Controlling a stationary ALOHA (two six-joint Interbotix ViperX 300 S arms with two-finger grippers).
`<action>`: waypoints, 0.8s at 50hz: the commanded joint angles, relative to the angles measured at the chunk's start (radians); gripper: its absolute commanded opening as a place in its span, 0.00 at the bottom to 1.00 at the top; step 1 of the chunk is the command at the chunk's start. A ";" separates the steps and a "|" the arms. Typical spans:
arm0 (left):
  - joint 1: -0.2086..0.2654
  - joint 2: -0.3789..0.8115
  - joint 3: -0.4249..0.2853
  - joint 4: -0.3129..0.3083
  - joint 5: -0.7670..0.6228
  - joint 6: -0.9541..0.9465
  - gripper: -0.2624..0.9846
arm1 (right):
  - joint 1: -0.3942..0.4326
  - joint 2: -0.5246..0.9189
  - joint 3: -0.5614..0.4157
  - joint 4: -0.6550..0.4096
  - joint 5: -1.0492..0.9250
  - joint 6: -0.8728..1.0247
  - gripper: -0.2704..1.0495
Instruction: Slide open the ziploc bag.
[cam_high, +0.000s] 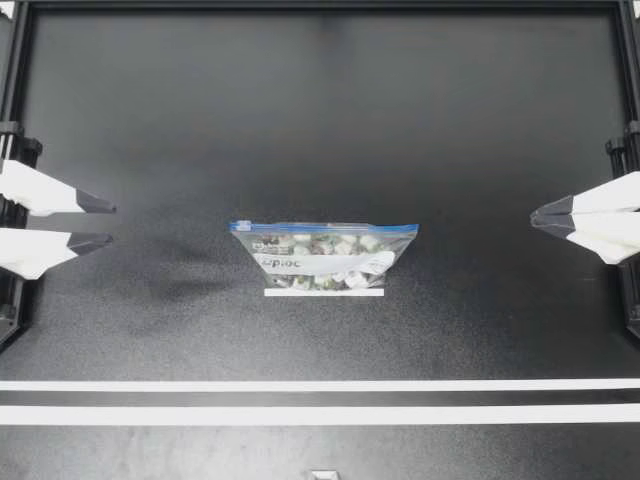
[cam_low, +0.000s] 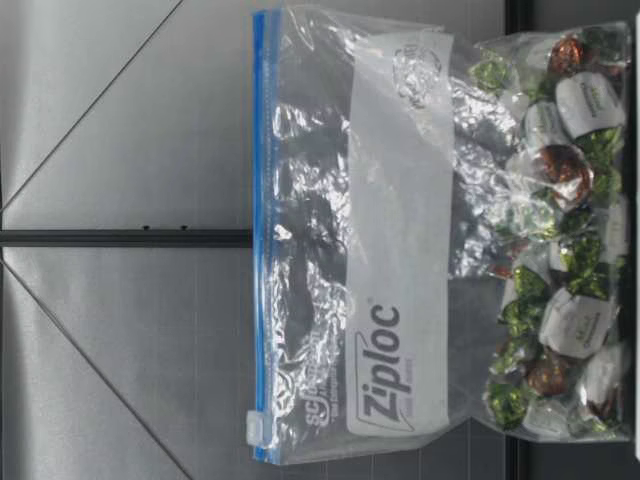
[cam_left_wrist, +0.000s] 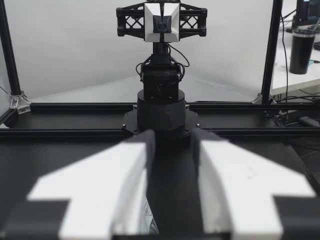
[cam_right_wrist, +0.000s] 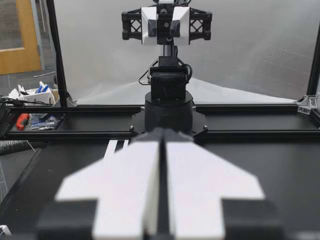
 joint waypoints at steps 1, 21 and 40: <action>0.005 0.015 -0.018 -0.008 -0.003 -0.008 0.08 | -0.006 0.002 -0.008 0.000 -0.008 0.002 0.11; 0.060 0.143 0.092 -0.012 -0.006 -0.005 0.07 | -0.011 0.077 -0.009 -0.002 -0.207 -0.006 0.08; 0.107 0.462 0.097 -0.080 -0.150 -0.003 0.11 | -0.067 0.396 -0.169 0.000 -0.301 -0.008 0.08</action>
